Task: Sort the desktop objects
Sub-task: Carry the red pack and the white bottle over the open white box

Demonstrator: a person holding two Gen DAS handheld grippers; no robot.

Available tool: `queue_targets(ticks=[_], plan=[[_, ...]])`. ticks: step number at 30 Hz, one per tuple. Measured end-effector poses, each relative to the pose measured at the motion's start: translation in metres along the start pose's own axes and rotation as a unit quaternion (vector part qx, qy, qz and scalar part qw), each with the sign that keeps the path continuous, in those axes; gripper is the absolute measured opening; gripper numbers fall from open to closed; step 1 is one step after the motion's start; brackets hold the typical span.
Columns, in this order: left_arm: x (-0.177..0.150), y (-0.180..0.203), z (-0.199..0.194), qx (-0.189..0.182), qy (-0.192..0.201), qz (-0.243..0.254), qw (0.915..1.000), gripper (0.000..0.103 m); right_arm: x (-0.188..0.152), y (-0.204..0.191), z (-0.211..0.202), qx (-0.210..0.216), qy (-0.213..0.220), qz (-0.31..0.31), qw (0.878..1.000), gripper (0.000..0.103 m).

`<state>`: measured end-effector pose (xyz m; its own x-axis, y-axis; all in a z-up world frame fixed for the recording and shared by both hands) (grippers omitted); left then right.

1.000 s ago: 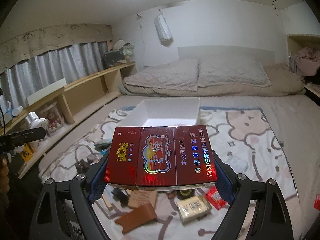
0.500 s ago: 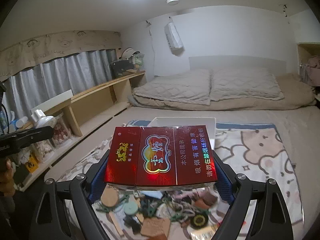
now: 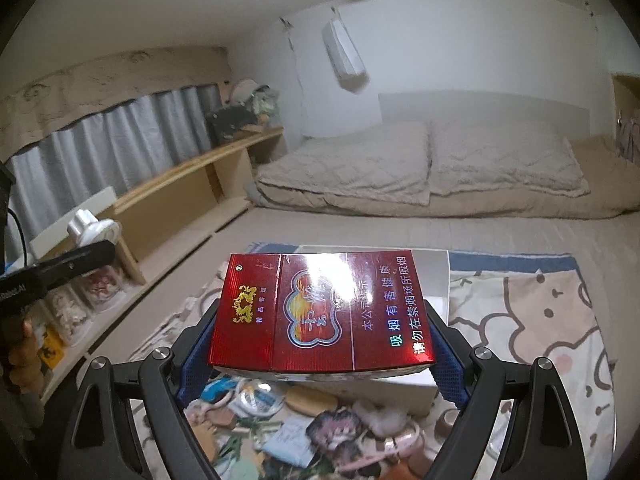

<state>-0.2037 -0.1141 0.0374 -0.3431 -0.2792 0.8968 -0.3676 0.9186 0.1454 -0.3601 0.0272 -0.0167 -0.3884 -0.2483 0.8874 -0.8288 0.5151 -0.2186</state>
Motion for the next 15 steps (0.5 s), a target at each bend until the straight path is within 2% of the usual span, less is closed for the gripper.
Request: queue_targets(ticks=[8, 15], plan=[[0.016, -0.013, 0.085, -0.019, -0.009, 0.016, 0.9997, 0.05, -0.005, 0.031, 0.079, -0.011, -0.051, 0.025, 0.998, 0.09], [0.013, -0.023, 0.157, -0.023, -0.03, 0.022, 0.9991, 0.05, -0.017, 0.059, 0.152, -0.038, -0.116, 0.046, 0.991, 0.09]])
Point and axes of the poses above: each gripper's, at about its wrist camera, not at the fingertips, and z roughly the way its jaws point, y to its right, x to its top, the point moved 10 cm from there along z, roughly the way its jaws point, and after that the axes turned 6 degrees about y, right-handed, at the moved point
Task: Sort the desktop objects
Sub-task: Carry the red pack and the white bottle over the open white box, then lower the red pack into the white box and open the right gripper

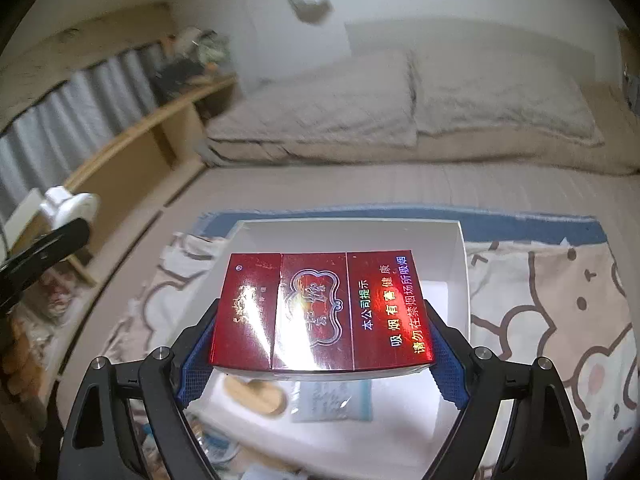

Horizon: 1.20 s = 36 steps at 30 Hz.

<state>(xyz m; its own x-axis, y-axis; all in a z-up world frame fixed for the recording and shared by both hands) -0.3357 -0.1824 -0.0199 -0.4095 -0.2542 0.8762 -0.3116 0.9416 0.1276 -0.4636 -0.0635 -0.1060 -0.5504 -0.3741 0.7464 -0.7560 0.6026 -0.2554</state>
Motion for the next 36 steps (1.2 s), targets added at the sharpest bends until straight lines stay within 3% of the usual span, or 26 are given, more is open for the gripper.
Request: queue_targets(ticks=[10, 16, 22, 29, 36], plan=[[-0.021, -0.02, 0.073, 0.007, -0.053, -0.024, 0.9983, 0.05, -0.003, 0.013, 0.087, -0.039, -0.106, 0.001, 0.994, 0.09], [-0.038, -0.028, 0.091, 0.009, -0.088, -0.045, 0.995, 0.05, -0.02, 0.021, 0.126, -0.074, -0.17, 0.023, 0.982, 0.09], [-0.034, -0.037, 0.092, 0.019, -0.094, -0.071, 0.9928, 0.05, -0.033, 0.031, 0.152, -0.097, -0.202, 0.026, 0.974, 0.09], [-0.031, -0.038, 0.091, 0.024, -0.09, -0.062, 0.9937, 0.05, -0.054, 0.047, 0.169, -0.116, -0.236, 0.054, 0.963, 0.09], [-0.039, -0.031, 0.098, 0.018, -0.103, -0.05, 0.9932, 0.05, -0.057, 0.062, 0.172, -0.14, -0.228, 0.056, 0.962, 0.09]])
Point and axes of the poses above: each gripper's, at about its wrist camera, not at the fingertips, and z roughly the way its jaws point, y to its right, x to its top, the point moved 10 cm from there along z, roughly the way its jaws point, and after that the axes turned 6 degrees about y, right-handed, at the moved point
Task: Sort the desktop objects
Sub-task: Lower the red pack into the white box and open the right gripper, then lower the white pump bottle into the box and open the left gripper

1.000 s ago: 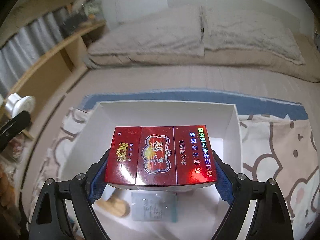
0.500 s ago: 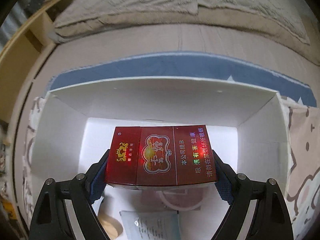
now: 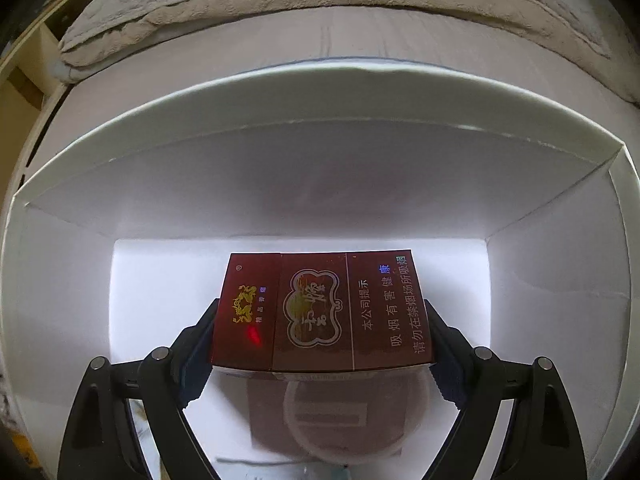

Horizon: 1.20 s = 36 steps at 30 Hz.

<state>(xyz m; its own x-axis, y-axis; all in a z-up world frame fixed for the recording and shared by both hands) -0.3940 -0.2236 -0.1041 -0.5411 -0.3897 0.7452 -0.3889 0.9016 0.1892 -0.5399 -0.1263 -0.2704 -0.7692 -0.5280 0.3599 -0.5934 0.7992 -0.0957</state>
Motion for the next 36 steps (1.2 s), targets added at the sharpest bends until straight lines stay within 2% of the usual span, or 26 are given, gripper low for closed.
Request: queue_targets(ticks=[2, 3, 4, 13, 17, 23, 26, 30, 36], plan=[[0.001, 0.002, 0.002, 0.0, 0.0, 0.003, 1.0, 0.05, -0.001, 0.002, -0.003, -0.001, 0.002, 0.002, 1.0, 0.093], [0.001, 0.004, 0.002, -0.001, -0.001, 0.004, 1.0, 0.05, -0.001, 0.003, -0.006, 0.001, 0.005, 0.001, 1.0, 0.101], [0.002, 0.006, 0.003, -0.002, -0.001, 0.004, 1.0, 0.05, 0.0, 0.003, -0.012, 0.004, 0.011, -0.001, 1.0, 0.103], [0.006, 0.022, 0.015, -0.015, -0.017, 0.001, 0.9997, 0.05, -0.005, 0.0, -0.073, 0.064, 0.043, -0.037, 0.996, 0.103], [0.003, 0.031, 0.026, -0.024, -0.035, -0.003, 0.9991, 0.05, -0.018, -0.012, -0.102, 0.088, 0.07, -0.08, 0.99, 0.103], [-0.024, 0.05, 0.045, -0.038, -0.08, 0.01, 0.996, 0.05, -0.04, -0.011, -0.139, 0.088, 0.118, -0.127, 0.981, 0.103], [-0.044, 0.057, 0.053, -0.047, -0.106, 0.015, 0.9931, 0.05, -0.046, -0.002, -0.149, 0.087, 0.132, -0.118, 0.98, 0.103], [-0.07, 0.066, 0.061, -0.07, -0.146, -0.006, 0.9868, 0.05, -0.054, 0.012, -0.159, 0.089, 0.144, -0.098, 0.981, 0.103], [-0.082, 0.078, 0.064, -0.076, -0.152, 0.006, 0.9854, 0.05, -0.066, 0.024, -0.164, 0.09, 0.15, -0.086, 0.981, 0.103]])
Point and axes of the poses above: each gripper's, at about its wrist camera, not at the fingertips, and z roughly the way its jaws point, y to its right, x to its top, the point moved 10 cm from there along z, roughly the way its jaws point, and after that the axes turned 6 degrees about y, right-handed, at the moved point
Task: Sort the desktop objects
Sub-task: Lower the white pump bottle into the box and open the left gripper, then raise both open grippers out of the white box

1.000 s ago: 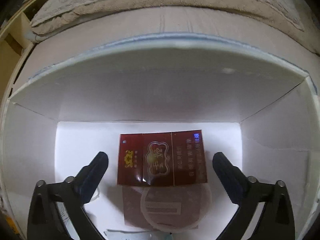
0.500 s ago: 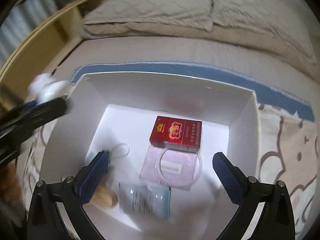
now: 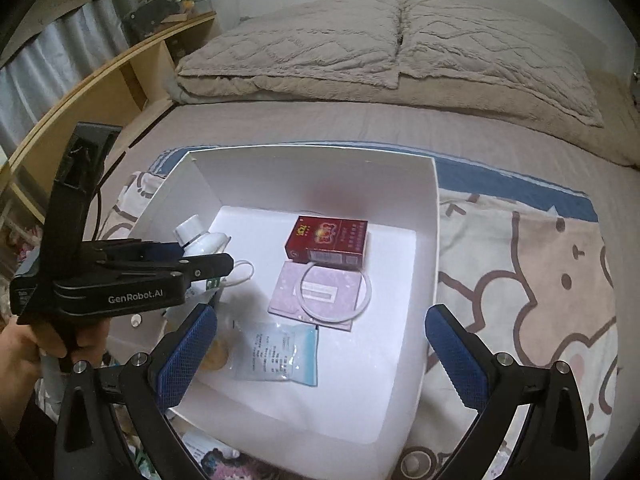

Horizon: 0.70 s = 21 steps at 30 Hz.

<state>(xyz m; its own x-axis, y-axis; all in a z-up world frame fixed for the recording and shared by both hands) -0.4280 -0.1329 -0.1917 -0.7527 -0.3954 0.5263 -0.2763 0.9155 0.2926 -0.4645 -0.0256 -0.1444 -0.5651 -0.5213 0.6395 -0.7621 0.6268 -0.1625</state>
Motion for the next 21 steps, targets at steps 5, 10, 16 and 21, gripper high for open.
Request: queue_targets(ticks=[5, 10, 16, 21], plan=[[-0.002, -0.003, 0.003, 0.011, 0.006, -0.01, 0.9999, 0.066, -0.003, 0.002, -0.007, 0.002, 0.011, 0.014, 1.0, 0.103], [0.0, -0.005, -0.007, 0.023, 0.023, -0.001, 0.9995, 0.072, -0.003, 0.003, -0.013, -0.001, 0.017, 0.016, 1.0, 0.103], [-0.001, -0.002, -0.02, 0.022, 0.039, 0.001, 0.999, 0.072, -0.002, 0.004, -0.022, -0.003, 0.034, 0.028, 0.999, 0.103], [0.001, 0.007, -0.035, 0.018, 0.058, 0.007, 0.9981, 0.072, 0.0, 0.004, -0.034, -0.004, 0.056, 0.038, 0.998, 0.103]])
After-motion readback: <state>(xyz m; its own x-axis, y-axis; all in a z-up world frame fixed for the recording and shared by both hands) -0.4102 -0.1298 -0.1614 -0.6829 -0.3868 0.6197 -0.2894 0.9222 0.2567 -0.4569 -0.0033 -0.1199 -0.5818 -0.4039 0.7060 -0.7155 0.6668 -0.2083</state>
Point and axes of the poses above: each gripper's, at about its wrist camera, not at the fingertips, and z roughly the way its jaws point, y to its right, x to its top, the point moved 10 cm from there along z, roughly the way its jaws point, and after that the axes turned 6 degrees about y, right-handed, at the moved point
